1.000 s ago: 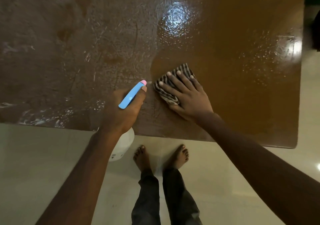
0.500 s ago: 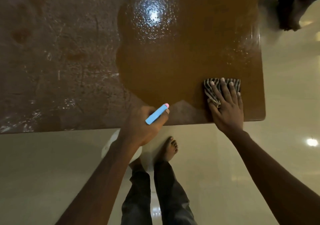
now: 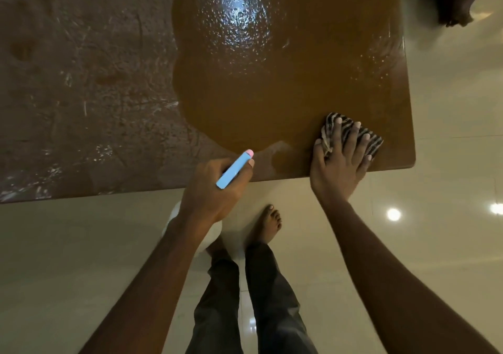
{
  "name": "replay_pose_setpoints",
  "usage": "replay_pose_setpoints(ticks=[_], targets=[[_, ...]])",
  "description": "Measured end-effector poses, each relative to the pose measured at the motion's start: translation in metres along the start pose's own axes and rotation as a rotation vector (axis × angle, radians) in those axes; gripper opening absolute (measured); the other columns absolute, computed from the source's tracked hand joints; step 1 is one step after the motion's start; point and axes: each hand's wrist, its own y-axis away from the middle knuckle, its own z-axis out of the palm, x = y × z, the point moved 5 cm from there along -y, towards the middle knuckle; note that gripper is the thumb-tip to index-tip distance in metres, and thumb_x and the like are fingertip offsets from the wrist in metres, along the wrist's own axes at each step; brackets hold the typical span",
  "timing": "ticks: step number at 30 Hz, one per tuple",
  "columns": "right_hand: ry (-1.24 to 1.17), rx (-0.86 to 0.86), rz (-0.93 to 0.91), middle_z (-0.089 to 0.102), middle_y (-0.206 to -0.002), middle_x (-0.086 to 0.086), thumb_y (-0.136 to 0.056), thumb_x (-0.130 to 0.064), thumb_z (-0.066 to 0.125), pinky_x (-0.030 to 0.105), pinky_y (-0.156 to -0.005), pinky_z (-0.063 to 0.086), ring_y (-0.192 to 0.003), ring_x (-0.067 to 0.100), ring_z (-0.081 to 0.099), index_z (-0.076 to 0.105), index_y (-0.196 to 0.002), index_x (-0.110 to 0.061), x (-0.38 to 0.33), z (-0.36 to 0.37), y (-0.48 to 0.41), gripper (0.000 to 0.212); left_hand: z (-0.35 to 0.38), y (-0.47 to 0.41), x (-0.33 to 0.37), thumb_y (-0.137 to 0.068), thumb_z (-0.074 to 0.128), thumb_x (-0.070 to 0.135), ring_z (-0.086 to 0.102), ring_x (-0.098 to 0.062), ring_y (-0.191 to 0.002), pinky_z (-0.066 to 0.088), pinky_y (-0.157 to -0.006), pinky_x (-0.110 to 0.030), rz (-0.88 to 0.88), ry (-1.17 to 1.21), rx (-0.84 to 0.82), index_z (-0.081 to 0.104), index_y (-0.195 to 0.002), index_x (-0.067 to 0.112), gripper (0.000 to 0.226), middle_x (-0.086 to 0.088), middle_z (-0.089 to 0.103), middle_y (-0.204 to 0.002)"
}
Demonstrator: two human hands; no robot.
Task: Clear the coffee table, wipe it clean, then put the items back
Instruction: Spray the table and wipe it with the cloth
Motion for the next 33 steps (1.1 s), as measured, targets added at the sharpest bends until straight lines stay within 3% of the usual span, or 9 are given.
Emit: replay_pose_setpoints(ticks=[4,7,10,12,16,20,23,30,33], targets=[[0.071,-0.085,-0.164,-0.014,-0.166,-0.005,-0.100,-0.060,0.025,0.047,-0.122,-0.010,-0.152,0.021,-0.018,-0.004,-0.156,-0.042,-0.054,0.027,0.038,0.066,-0.027,0.001,0.009,-0.094,0.058,0.038,0.053,-0.028,-0.051,0.041,-0.044,-0.033,0.032,0.094,0.119,0.065,-0.072,0.007,0.039,-0.015,0.057,-0.059],[0.119,-0.144,-0.453,-0.014,-0.166,-0.006,-0.099,-0.062,0.026,0.044,-0.120,-0.013,-0.152,0.021,-0.017,-0.003,-0.157,-0.043,-0.075,0.047,0.074,0.068,-0.036,0.000,0.013,-0.094,0.056,0.039,0.054,-0.032,-0.054,0.043,-0.047,-0.034,0.061,0.110,0.135,0.064,-0.080,0.020,0.025,-0.016,0.058,-0.063],[0.244,-0.173,-0.770,-0.006,-0.167,-0.006,-0.096,-0.064,0.027,0.047,-0.123,0.001,-0.154,0.021,-0.009,-0.001,-0.157,-0.043,-0.055,0.047,0.078,0.070,-0.036,-0.002,0.017,-0.094,0.055,0.042,0.051,-0.032,-0.052,0.042,-0.046,-0.037,0.098,0.084,0.127,0.065,-0.087,0.022,0.024,-0.018,0.057,-0.062],[0.309,-0.184,-0.847,-0.004,-0.167,-0.006,-0.095,-0.065,0.025,0.049,-0.123,0.006,-0.154,0.020,-0.008,-0.003,-0.156,-0.045,-0.023,0.035,0.059,0.070,-0.033,-0.004,0.016,-0.093,0.055,0.045,0.054,-0.036,-0.054,0.044,-0.045,-0.041,0.081,0.090,0.121,0.061,-0.076,0.015,0.035,-0.020,0.058,-0.063],[0.219,-0.117,-0.538,-0.004,-0.167,-0.007,-0.098,-0.060,0.020,0.049,-0.124,0.005,-0.154,0.018,-0.007,0.000,-0.157,-0.044,0.038,-0.006,0.012,0.064,-0.028,-0.006,0.010,-0.095,0.056,0.041,0.058,-0.035,-0.058,0.047,-0.050,-0.036,0.038,0.073,0.083,0.063,-0.072,0.011,0.039,-0.018,0.060,-0.065],[0.104,-0.045,-0.244,0.000,-0.167,-0.008,-0.098,-0.057,0.021,0.047,-0.124,0.001,-0.154,0.017,-0.007,0.006,-0.157,-0.043,0.033,-0.008,0.007,0.063,-0.027,-0.003,-0.001,-0.094,0.055,0.047,0.054,-0.029,-0.052,0.045,-0.048,-0.040,0.063,0.003,0.011,0.060,-0.067,0.011,0.045,-0.013,0.056,-0.058],[0.038,-0.007,-0.105,-0.002,-0.168,-0.007,-0.098,-0.056,0.022,0.047,-0.123,-0.003,-0.154,0.018,-0.008,0.005,-0.158,-0.041,0.011,0.001,0.016,0.064,-0.033,0.002,-0.012,-0.093,0.056,0.049,0.044,-0.014,-0.041,0.034,-0.042,-0.024,0.040,-0.034,0.002,0.054,-0.058,0.016,0.048,0.001,0.044,-0.046],[0.036,-0.021,-0.086,-0.007,-0.167,-0.006,-0.099,-0.057,0.023,0.047,-0.122,-0.006,-0.153,0.020,-0.011,0.000,-0.157,-0.042,-0.044,0.023,0.040,0.064,-0.061,0.006,-0.041,-0.092,0.055,0.053,0.039,-0.011,-0.039,0.034,-0.043,-0.029,-0.036,-0.076,0.038,0.049,-0.055,0.016,0.053,0.003,0.040,-0.045],[0.040,-0.033,-0.091,-0.008,-0.167,-0.005,-0.100,-0.057,0.026,0.048,-0.123,-0.004,-0.153,0.020,-0.011,-0.002,-0.156,-0.043,-0.076,0.033,0.051,0.064,-0.075,0.009,-0.044,-0.092,0.054,0.054,0.043,-0.022,-0.042,0.037,-0.045,-0.036,-0.028,-0.049,0.057,0.050,-0.056,0.011,0.056,-0.006,0.044,-0.047]])
